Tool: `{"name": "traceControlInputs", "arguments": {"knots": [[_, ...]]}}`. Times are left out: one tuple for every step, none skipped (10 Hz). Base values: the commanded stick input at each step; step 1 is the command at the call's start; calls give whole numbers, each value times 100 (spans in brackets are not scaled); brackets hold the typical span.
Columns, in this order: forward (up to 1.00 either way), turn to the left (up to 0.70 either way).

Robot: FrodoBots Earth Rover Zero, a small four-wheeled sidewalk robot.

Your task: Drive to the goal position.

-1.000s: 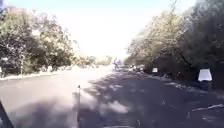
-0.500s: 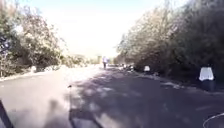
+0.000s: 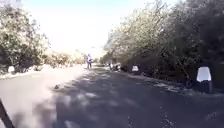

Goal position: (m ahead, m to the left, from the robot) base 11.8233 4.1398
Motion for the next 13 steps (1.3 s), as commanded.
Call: {"name": "traceControlInputs", "arguments": {"knots": [[100,0],[100,0],[100,0],[100,0],[100,0],[100,0],[100,0],[100,0],[100,0],[100,0],[100,0],[100,0],[100,0]]}}
